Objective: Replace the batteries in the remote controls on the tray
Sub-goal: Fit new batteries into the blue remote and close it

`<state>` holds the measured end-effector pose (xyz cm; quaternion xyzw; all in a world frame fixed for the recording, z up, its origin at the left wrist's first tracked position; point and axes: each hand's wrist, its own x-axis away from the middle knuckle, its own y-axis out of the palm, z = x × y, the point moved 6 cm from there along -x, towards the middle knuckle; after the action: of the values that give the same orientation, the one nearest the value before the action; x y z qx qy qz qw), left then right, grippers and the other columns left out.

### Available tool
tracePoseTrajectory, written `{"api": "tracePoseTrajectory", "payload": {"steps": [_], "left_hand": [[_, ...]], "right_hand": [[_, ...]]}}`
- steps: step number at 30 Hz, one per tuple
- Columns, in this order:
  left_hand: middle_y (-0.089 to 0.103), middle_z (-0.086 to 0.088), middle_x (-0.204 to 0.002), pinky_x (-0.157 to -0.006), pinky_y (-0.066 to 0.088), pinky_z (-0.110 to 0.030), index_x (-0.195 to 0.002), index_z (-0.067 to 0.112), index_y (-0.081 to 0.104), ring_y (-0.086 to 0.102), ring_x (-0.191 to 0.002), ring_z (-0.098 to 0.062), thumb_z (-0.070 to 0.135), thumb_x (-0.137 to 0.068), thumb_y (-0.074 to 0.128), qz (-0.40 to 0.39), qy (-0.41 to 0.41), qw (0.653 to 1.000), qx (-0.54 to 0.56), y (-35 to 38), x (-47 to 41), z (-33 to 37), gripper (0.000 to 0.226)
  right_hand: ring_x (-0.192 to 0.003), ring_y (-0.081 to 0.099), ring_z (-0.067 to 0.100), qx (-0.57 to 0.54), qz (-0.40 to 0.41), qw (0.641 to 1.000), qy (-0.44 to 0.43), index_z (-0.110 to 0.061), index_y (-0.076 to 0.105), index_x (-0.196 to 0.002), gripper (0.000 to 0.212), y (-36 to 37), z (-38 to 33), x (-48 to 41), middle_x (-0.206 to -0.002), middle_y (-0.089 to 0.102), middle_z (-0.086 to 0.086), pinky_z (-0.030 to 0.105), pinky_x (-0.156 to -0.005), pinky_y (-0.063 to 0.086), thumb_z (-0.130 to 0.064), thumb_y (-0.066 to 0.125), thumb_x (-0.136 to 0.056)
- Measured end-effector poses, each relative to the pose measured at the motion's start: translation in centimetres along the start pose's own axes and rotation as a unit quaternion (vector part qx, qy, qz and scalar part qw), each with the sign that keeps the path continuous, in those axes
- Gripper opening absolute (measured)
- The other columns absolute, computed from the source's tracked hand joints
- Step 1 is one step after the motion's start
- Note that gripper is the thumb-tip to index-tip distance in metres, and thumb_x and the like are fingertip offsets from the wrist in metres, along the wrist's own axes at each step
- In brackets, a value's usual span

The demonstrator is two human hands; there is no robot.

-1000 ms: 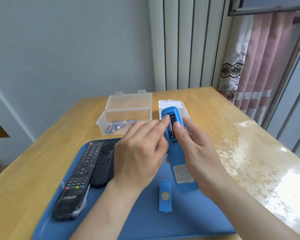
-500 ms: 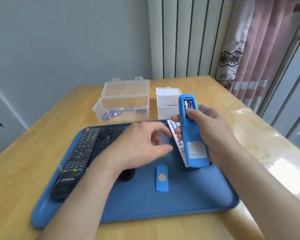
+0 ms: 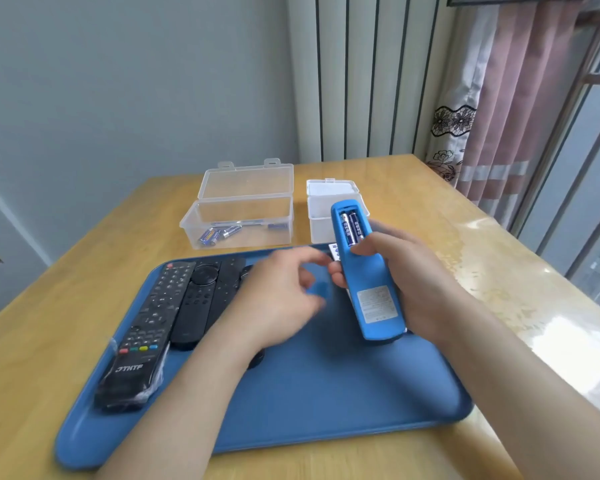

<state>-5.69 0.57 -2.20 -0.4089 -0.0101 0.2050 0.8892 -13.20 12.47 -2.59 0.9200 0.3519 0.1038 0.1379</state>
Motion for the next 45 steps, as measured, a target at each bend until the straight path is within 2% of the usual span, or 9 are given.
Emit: {"api": "tracePoseTrajectory", "payload": {"steps": [5,12,15,18,22,27,31,35,45], "left_hand": [[0.069,0.012,-0.085,-0.078,0.050,-0.015,-0.096,0.026,0.070,0.062,-0.078,-0.003,-0.008,-0.085,0.064,0.138,0.058,0.932,0.331,-4.0,-0.2,0.1,0.036],[0.067,0.007,-0.095,-0.076,0.047,-0.023,-0.099,0.026,0.067,0.060,-0.081,-0.007,0.006,-0.099,0.048,0.036,0.098,0.969,0.225,-1.8,-0.5,0.2,0.028],[0.067,0.007,-0.086,-0.074,0.048,-0.018,-0.103,0.024,0.068,0.061,-0.078,-0.006,0.007,-0.099,0.049,0.044,0.091,0.970,0.220,-2.1,-0.5,0.0,0.026],[0.065,0.007,-0.085,-0.076,0.052,-0.023,-0.100,0.029,0.069,0.062,-0.080,-0.007,0.008,-0.099,0.049,0.177,0.050,0.945,0.271,-3.3,-0.7,-1.3,0.029],[0.065,0.009,-0.092,-0.075,0.046,-0.022,-0.101,0.034,0.066,0.059,-0.079,-0.003,0.012,-0.100,0.047,0.295,0.006,0.902,0.317,-2.2,0.1,-1.6,0.028],[0.070,0.011,-0.091,-0.075,0.051,-0.020,-0.099,0.029,0.066,0.065,-0.083,-0.004,0.009,-0.097,0.053,0.200,0.014,0.918,0.343,0.4,0.7,0.8,0.024],[0.073,-0.003,-0.082,-0.078,0.050,-0.027,-0.099,0.019,0.066,0.066,-0.081,-0.014,0.011,-0.091,0.061,0.109,-0.012,0.870,0.482,-0.3,0.3,0.8,0.012],[0.067,0.000,-0.079,-0.054,0.043,-0.019,-0.092,0.021,0.065,0.060,-0.071,-0.011,0.017,-0.075,0.068,0.060,0.008,0.818,0.572,-0.4,0.6,1.8,0.018],[0.072,0.001,-0.079,-0.051,0.047,-0.019,-0.089,0.023,0.073,0.064,-0.065,-0.008,0.003,-0.079,0.074,0.095,0.087,0.919,0.373,-0.5,0.9,2.7,0.022]], "right_hand": [[-0.084,0.071,0.035,0.128,-0.126,0.984,-0.007,-0.017,0.066,-0.119,0.038,0.8,-0.2,0.7,-0.101,0.067,0.021,0.040,-0.078,0.060,0.005,0.061,-0.089],[-0.093,0.072,0.036,0.155,-0.219,0.963,0.022,-0.014,0.061,-0.126,0.049,1.5,0.3,1.0,-0.112,0.071,0.020,0.034,-0.070,0.058,-0.003,0.073,-0.080],[-0.096,0.070,0.042,0.073,-0.235,0.969,0.040,-0.008,0.061,-0.126,0.046,1.4,0.2,1.1,-0.118,0.068,0.023,0.036,-0.075,0.059,-0.004,0.064,-0.080],[-0.107,0.063,0.052,-0.103,-0.202,0.973,0.034,-0.001,0.051,-0.134,0.063,0.8,-0.5,0.7,-0.127,0.062,0.028,0.041,-0.084,0.059,-0.018,0.073,-0.078],[-0.120,0.061,0.036,-0.200,-0.159,0.966,-0.040,0.001,0.054,-0.130,0.066,0.7,-0.7,-0.3,-0.128,0.063,0.024,0.038,-0.101,0.050,-0.027,0.079,-0.076],[-0.094,0.069,0.029,-0.088,-0.021,0.994,-0.067,0.001,0.066,-0.115,0.040,0.8,1.1,-0.9,-0.108,0.072,0.018,0.039,-0.087,0.058,-0.028,0.059,-0.089],[-0.095,0.068,0.029,-0.125,0.034,0.991,-0.038,-0.004,0.065,-0.119,0.037,-0.7,0.6,-0.9,-0.114,0.072,0.017,0.042,-0.089,0.055,-0.031,0.046,-0.101],[-0.077,0.068,0.027,-0.104,0.035,0.994,-0.008,-0.006,0.067,-0.115,0.037,-0.7,1.1,-0.8,-0.102,0.074,0.015,0.036,-0.070,0.056,-0.033,0.047,-0.101],[-0.093,0.064,0.030,-0.112,0.009,0.994,0.011,-0.005,0.068,-0.118,0.038,-0.2,1.8,-1.0,-0.106,0.070,0.016,0.036,-0.076,0.053,-0.032,0.046,-0.101]]}}
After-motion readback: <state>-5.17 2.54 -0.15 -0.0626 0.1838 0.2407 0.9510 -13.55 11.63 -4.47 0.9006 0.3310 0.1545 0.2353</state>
